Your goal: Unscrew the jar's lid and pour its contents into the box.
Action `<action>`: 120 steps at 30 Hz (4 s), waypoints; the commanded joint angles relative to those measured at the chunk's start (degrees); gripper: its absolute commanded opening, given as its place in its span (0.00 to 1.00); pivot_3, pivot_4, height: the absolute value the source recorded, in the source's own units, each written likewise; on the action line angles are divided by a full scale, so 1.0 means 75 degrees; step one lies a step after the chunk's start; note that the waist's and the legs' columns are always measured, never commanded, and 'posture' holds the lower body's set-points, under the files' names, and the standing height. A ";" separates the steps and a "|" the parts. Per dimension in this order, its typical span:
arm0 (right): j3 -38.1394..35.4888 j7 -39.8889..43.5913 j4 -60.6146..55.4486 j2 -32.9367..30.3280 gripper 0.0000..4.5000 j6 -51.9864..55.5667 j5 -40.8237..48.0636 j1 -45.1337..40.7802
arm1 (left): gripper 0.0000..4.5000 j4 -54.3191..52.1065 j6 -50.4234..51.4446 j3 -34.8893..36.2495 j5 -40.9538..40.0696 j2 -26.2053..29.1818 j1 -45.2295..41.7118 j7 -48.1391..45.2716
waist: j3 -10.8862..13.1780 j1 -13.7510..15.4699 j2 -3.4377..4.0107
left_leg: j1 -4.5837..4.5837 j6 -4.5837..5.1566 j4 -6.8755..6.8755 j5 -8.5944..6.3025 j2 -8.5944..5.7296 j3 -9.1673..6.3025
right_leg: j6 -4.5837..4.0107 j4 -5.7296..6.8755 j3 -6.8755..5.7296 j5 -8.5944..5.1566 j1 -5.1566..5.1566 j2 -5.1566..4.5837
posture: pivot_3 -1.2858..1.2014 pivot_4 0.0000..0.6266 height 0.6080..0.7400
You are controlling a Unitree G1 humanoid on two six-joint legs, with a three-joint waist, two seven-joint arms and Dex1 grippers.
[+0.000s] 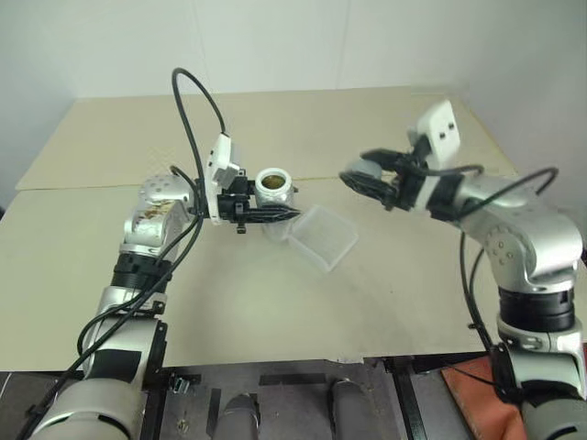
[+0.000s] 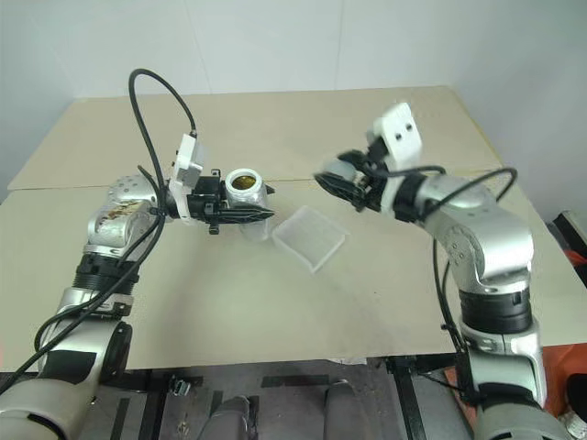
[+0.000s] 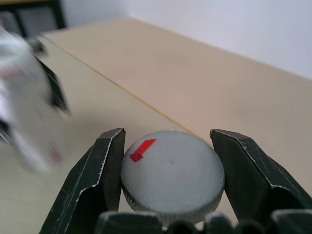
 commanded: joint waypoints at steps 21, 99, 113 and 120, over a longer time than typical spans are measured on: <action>-0.1213 0.0539 -0.1248 -0.0590 0.99 0.1663 0.1265 0.1535 | 0.43 0.1182 -0.3689 -0.0326 0.2473 -0.0480 -0.0568 0.3171 | 0.0001 0.0085 -0.0001 | 0.0011 0.0000 0.0003 0.0000 -0.0002 0.0003 | 0.0000 -0.0049 0.0004 0.0001 0.0012 0.0000 | 0.52 0.24 1.00; -0.0624 0.0872 -0.1509 -0.1542 0.99 0.2112 0.2677 0.0415 | 0.43 0.2055 -0.5444 -0.3597 0.8153 0.0421 -0.2068 0.9586 | 0.0001 0.0278 -0.0004 | -0.0030 -0.0081 0.0015 0.0046 -0.0019 0.0002 | 0.0020 -0.0058 -0.0001 0.0022 0.0000 -0.0015 | 0.52 0.24 1.00; -0.0767 0.0630 -0.1479 -0.1356 0.99 0.1943 0.2603 0.0308 | 0.43 0.3388 -0.6399 -0.7844 1.3881 -0.0258 -0.4818 1.3614 | 0.0002 0.0388 -0.0007 | -0.0061 -0.0035 0.0015 0.0021 -0.0025 0.0010 | 0.0041 -0.0053 0.0002 0.0035 -0.0017 -0.0021 | 0.52 0.24 1.00; -0.1117 0.0325 -0.1795 -0.1271 0.99 0.2060 0.2910 0.0528 | 0.43 0.3278 -0.6354 -0.7826 1.3902 -0.0277 -0.4661 1.3575 | 0.0002 0.0408 -0.0007 | -0.0063 -0.0034 0.0015 0.0020 -0.0025 0.0009 | 0.0042 -0.0052 0.0002 0.0035 -0.0016 -0.0021 | 0.52 0.24 1.00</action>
